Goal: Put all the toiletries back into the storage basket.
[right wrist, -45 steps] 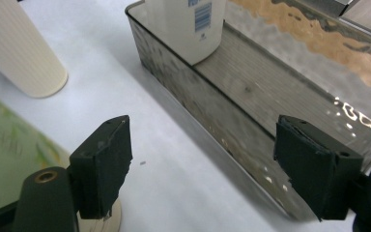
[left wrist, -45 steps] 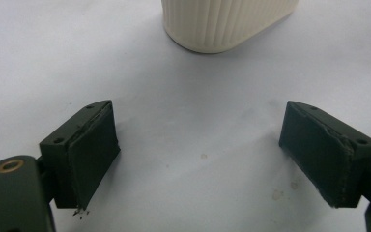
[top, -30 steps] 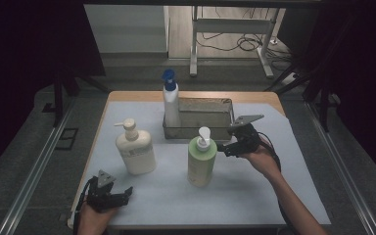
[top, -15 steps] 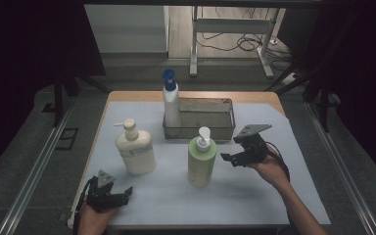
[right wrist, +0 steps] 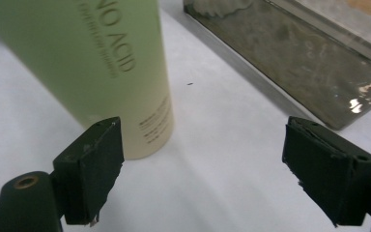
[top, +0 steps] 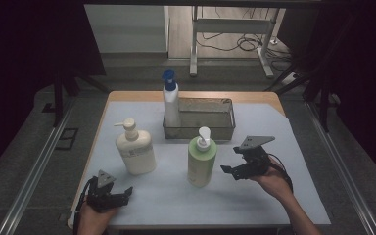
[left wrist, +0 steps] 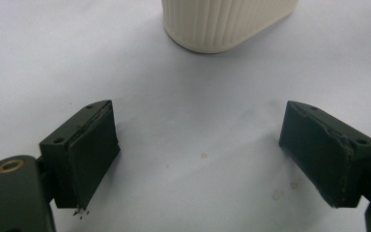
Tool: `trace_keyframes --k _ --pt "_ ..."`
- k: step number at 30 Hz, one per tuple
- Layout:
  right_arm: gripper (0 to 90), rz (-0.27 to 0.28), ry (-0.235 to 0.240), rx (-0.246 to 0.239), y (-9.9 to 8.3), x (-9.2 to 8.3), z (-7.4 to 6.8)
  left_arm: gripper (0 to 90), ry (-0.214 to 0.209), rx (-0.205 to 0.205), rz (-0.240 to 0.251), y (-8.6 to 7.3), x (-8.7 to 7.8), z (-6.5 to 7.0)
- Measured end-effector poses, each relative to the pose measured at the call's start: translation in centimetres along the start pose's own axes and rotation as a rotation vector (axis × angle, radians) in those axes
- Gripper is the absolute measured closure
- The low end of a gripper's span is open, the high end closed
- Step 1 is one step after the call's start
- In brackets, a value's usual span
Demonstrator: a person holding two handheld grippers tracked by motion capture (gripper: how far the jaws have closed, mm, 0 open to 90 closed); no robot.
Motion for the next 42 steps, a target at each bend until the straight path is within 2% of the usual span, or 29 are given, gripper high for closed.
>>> trace_keyframes --k 5,12,20,35,42 --pt "12.3 0.012 0.034 -0.013 -0.3 0.1 -1.1 13.2 0.000 0.000 0.000 0.0 0.0 0.0" --pt "3.7 0.004 0.063 -0.027 -0.4 0.9 -2.4 13.2 0.000 0.000 0.000 0.0 0.0 0.0" --pt "3.4 0.001 0.102 -0.050 0.3 2.4 -3.8 13.2 0.001 0.005 0.000 0.0 0.0 0.0" --pt "5.8 0.057 0.116 -0.050 1.7 4.2 -4.4 13.2 0.001 0.006 0.000 0.0 0.0 0.0" --pt "5.7 0.067 0.116 -0.060 2.4 5.1 -4.7 13.2 0.001 0.004 -0.001 0.0 0.0 0.0"
Point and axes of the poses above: each handheld gripper's, and its own axes: x roughly forward along the jaws, y roughly out of its top, z roughly to its right, the point moved 3 cm from there along x, roughly forward along the jaws, and after that the axes turned 4 degrees about y, right-handed, at the moved point
